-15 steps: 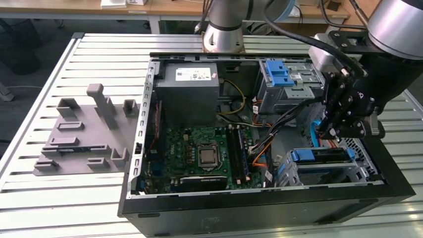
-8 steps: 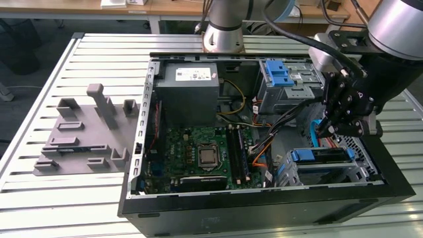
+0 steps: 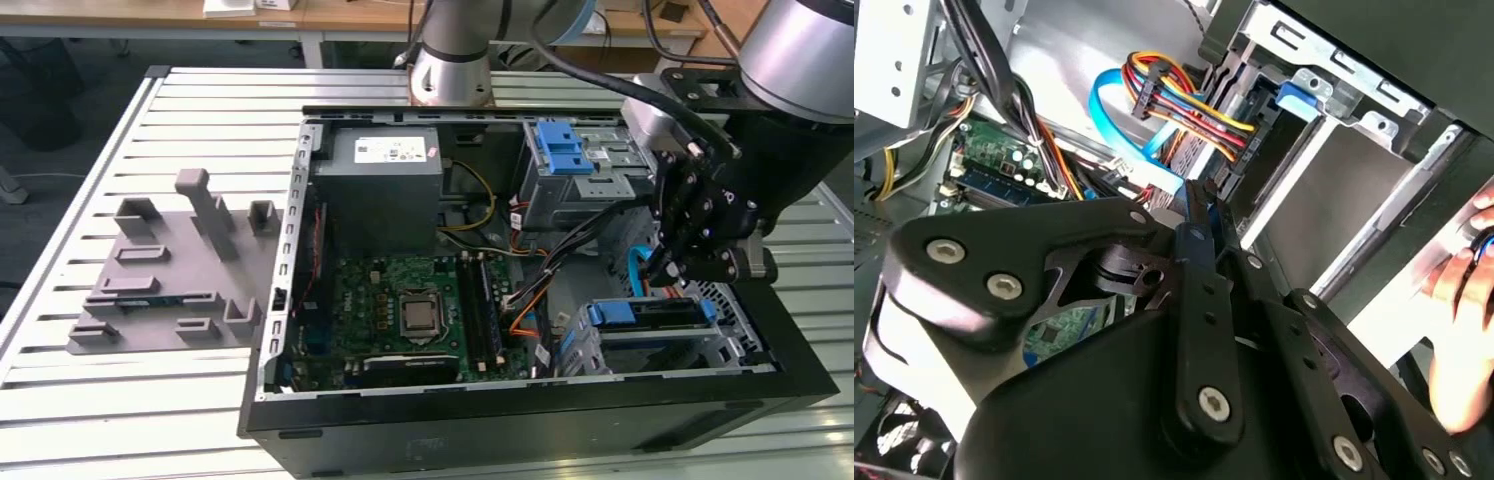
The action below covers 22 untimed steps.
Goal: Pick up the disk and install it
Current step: 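Insert the second disk wire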
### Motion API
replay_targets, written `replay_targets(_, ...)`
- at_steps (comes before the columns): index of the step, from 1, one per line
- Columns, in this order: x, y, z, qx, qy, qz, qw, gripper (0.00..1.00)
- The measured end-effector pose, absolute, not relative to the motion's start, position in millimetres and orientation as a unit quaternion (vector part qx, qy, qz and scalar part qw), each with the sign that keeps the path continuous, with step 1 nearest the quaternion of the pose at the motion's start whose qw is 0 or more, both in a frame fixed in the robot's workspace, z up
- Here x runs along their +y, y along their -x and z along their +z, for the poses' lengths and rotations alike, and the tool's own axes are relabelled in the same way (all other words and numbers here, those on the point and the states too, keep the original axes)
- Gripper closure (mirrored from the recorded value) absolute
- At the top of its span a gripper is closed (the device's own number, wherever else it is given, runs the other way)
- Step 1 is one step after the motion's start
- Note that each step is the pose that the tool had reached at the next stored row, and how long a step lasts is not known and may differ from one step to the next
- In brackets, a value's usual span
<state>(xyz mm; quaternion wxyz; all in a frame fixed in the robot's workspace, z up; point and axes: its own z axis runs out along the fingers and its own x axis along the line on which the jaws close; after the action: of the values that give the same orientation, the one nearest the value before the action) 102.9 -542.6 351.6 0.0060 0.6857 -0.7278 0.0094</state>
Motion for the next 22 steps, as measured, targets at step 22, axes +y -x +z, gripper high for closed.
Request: replay_targets(22,-553.3,-101.8,342.0,-0.714,-0.700,0.013,0.000,0.84)
